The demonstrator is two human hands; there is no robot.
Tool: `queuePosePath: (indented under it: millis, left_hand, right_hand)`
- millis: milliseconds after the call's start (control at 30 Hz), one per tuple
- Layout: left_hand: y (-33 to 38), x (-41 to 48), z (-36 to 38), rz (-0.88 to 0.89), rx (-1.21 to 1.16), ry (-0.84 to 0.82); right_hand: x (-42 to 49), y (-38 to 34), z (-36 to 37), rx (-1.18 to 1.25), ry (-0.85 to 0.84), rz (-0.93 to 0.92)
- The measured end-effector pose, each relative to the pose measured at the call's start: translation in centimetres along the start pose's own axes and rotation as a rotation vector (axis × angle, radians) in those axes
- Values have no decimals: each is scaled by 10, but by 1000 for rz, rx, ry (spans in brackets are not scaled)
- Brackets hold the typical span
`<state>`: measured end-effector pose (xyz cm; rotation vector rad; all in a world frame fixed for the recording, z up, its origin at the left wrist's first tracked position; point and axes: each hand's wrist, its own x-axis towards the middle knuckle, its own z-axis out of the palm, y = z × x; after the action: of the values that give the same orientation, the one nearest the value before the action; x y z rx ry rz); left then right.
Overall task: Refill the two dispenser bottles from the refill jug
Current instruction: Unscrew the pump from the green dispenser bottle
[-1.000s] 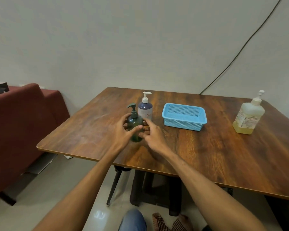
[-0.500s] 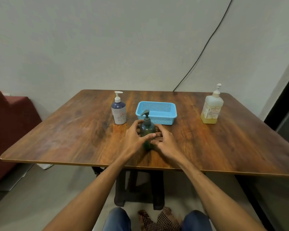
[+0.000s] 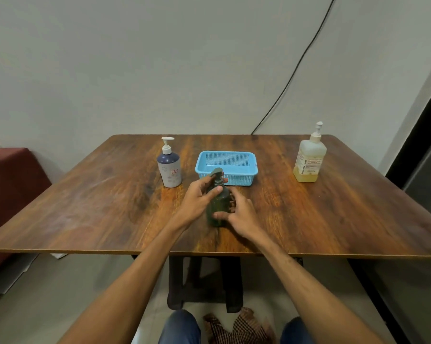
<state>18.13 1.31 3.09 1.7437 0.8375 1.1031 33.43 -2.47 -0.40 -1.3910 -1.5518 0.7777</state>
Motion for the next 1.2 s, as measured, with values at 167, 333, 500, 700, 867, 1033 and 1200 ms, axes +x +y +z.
queuePosePath:
  millis: [167,333,500,700,867,1033,1200]
  left_hand:
    - [-2,5,0,5,21,158]
    - [0,3,11,-60,11,232]
    - [3,-5,3,-9,-84,70]
    - [6,7,11,8,32,287]
    - [3,2,15,-57,-36,138]
    - [-4,-4,6,34,-71,208]
    - [10,3,21,54,22,408]
  right_hand:
    - [1,0,2,-32,-8,27]
    - [0,4,2,-74,2,27]
    - [-1,0,4,-49,-2,23]
    - [-1,-1,2,-46,1,32]
    - [-1,-2,3,-41,-1,15]
    - [0,-1,-1,-42,-3,19]
    - [1,0,1,-49,-1,39]
